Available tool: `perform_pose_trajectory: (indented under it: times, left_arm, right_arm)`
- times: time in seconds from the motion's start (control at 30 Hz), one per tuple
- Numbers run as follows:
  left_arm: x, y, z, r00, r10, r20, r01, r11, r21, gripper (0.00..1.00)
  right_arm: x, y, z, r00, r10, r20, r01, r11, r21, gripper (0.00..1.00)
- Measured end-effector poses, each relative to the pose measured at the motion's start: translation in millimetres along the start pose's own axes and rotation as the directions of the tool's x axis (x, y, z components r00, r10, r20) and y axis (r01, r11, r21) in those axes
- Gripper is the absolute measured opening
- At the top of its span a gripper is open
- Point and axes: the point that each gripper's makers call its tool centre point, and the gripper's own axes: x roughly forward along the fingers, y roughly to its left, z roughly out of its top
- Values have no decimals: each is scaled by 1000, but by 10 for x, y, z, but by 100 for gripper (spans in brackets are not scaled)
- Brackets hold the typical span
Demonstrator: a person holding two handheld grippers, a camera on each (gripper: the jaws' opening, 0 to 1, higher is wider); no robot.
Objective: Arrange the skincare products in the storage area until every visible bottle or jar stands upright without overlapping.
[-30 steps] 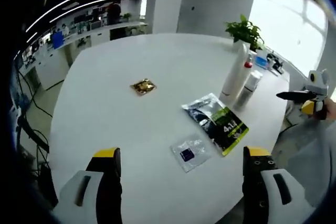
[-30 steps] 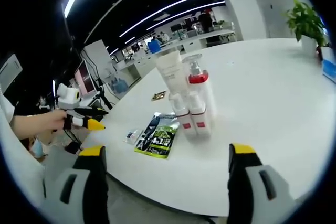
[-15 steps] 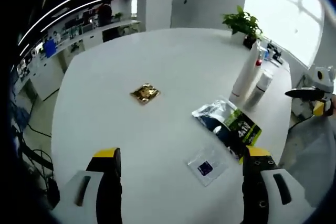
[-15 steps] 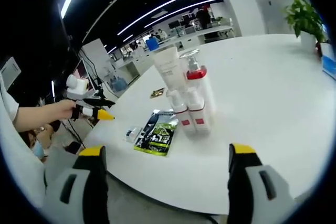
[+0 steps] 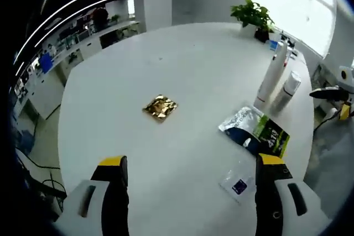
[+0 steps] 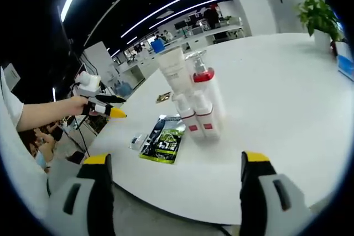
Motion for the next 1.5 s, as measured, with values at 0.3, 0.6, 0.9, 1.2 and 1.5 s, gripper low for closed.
perform_pose_trajectory:
  times: [0.3, 0.6, 0.9, 1.2, 1.5]
  left_arm:
    - [189, 190, 93, 998, 1, -55, 4, 995, 98, 94]
    - [430, 337, 182, 994, -19, -104, 37, 985, 169, 93]
    - [616, 451, 249, 988, -37, -148, 67, 978, 199, 91]
    - [848, 503, 366, 981, -60, -187, 105, 965, 240, 86]
    - [1029, 489, 411, 967, -74, -244, 144, 948, 284, 76]
  right_arm:
    - [1, -33, -5, 1000, -16, -1, 16, 1000, 19, 97]
    - [18, -17, -14, 1000, -9, -12, 9, 1000, 19, 97]
    - [8, -31, -19, 1000, -21, -11, 21, 1000, 19, 97]
    - [-1, -53, -51, 999, -35, -20, 35, 999, 27, 98]
    - [-13, -86, -45, 999, -51, -14, 51, 997, 53, 98]
